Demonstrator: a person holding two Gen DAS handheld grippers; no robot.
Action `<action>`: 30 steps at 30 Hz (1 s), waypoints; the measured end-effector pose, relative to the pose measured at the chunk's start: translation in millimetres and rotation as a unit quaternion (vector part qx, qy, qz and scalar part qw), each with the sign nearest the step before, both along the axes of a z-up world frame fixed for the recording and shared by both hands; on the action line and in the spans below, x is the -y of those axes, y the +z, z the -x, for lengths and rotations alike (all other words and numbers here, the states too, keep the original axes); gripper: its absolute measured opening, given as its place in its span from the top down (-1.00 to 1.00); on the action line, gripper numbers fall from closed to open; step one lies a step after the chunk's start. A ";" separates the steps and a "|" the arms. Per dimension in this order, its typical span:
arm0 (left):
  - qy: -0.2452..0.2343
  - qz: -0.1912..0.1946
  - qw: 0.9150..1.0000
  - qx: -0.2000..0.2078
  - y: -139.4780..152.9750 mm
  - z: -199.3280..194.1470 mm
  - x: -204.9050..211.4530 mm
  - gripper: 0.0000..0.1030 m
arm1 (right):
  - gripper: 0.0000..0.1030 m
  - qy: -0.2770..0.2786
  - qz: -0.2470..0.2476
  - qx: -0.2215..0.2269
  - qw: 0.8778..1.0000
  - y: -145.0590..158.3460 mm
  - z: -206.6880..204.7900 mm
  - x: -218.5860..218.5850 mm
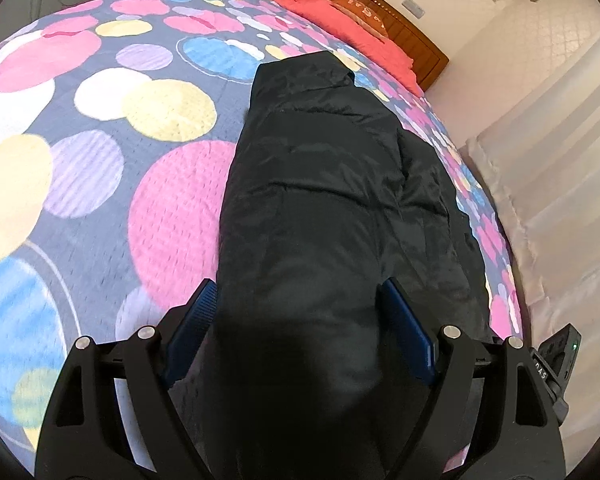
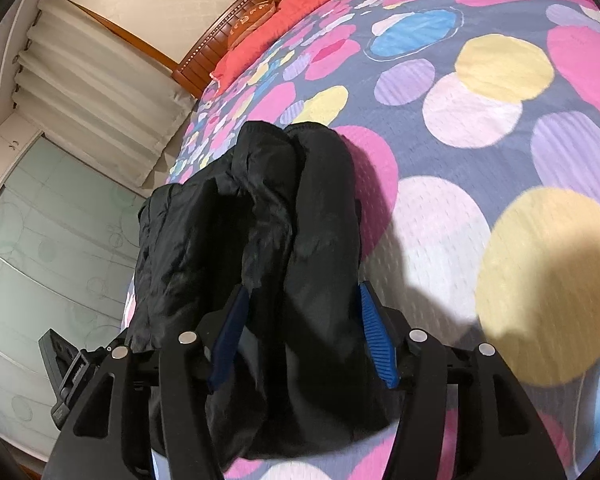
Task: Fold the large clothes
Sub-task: 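Lower the folded jacket onto the bed and open both tools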
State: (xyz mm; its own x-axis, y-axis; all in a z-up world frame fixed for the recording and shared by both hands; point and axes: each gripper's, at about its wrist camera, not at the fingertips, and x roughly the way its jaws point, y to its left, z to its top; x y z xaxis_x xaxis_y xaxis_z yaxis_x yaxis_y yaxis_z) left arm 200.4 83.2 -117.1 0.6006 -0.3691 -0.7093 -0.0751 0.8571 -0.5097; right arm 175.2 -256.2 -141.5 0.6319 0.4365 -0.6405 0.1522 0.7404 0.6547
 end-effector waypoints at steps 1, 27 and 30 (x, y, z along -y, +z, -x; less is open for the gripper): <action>0.000 -0.001 1.000 0.001 0.9 4.6 0.9 -0.61 | -0.10 -0.001 0.004 0.000 1.000 0.4 2.9 -1.2; 0.002 -0.158 0.985 0.066 34.2 115.4 30.1 -0.80 | -0.41 -0.009 0.211 0.003 0.977 36.0 98.2 -53.6; 0.007 -0.181 0.981 0.071 41.9 123.8 32.7 -0.85 | -0.46 -0.004 0.238 0.012 0.971 44.5 102.2 -66.3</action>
State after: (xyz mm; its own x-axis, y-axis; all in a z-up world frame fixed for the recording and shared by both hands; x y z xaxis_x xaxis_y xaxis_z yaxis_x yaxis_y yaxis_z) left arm 76.6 50.5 -75.2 0.7062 -0.0996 -0.7009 -0.0393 0.9830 -0.1793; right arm 73.0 -190.0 -97.1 0.6515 0.0902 -0.7533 0.1481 0.9587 0.2428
